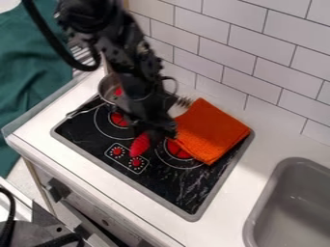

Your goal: Move the red fork to the top of orange towel

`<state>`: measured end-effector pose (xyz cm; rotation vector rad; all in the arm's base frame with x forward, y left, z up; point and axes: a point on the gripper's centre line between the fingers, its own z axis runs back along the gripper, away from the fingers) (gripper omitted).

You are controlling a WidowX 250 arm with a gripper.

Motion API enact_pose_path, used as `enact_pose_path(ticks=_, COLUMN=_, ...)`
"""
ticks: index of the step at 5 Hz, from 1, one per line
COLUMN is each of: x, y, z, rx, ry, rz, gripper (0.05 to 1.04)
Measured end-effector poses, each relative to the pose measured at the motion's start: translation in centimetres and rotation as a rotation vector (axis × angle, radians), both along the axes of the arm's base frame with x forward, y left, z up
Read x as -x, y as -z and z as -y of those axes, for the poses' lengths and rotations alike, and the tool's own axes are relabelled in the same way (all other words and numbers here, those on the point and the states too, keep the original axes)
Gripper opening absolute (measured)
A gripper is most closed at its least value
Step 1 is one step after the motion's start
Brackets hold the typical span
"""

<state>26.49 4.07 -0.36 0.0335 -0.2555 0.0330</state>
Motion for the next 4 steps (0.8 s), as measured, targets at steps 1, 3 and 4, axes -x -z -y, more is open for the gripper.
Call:
enact_pose_path(ticks=1, x=-0.8, y=-0.8, z=2.2, rx=-0.022, ry=0.024, rz=-0.002, gripper=0.382)
enact_pose_path(ticks=3, x=-3.2, y=-0.2, z=6.4, rx=0.0, ry=0.049, rz=-0.022, gripper=0.381)
enact_pose_path(ticks=4, x=-3.8, y=0.4, z=6.8, rx=0.006, ry=0.032, rz=-0.046, gripper=0.382)
